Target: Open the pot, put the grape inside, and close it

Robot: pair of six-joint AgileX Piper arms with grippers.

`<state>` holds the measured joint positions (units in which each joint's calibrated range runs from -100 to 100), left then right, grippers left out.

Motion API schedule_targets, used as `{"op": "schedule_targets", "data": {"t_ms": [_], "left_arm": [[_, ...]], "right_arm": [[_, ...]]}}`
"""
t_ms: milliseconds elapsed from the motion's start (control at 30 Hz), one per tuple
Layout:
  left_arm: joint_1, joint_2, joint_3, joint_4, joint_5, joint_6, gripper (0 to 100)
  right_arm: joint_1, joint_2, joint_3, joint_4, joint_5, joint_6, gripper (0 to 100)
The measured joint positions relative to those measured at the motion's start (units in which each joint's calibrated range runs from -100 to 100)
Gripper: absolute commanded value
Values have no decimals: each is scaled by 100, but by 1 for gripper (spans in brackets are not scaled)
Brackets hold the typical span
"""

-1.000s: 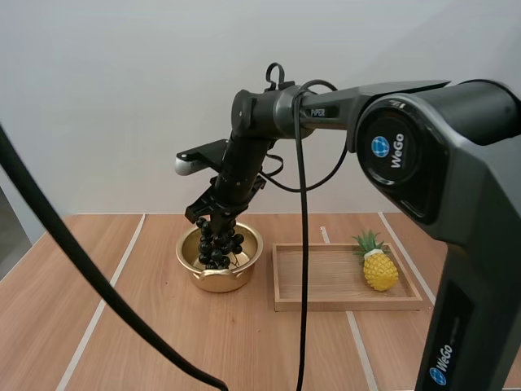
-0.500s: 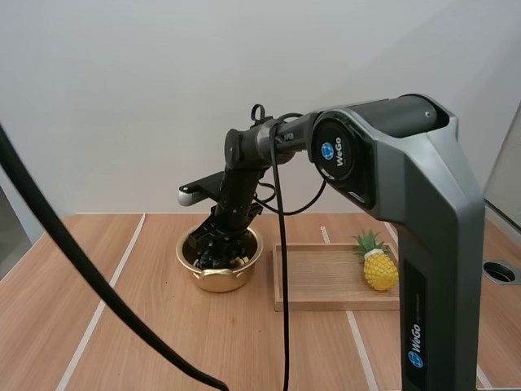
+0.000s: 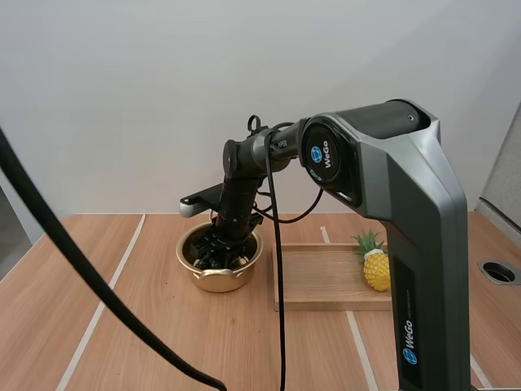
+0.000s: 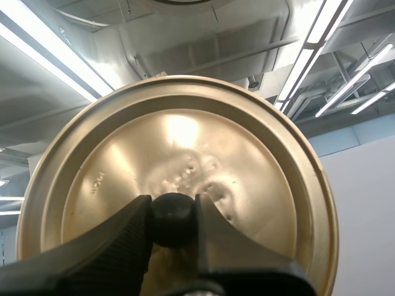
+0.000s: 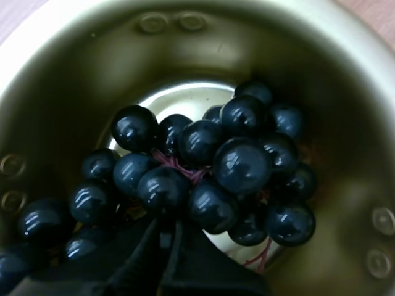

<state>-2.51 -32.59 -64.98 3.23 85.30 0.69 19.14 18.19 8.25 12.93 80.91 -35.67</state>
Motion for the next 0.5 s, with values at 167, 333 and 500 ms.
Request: {"op": "schedule_targets", "data": {"t_ms": [167,333,500], "left_arm": [[0,0,0,0,0,0,0],[0,0,0,0,0,13,0],[0,0,0,0,0,32,0]], "right_arm": [[0,0,0,0,0,0,0],[17,0,0,12,0,0,21],[18,0,0,-1,-56,9,100]]}}
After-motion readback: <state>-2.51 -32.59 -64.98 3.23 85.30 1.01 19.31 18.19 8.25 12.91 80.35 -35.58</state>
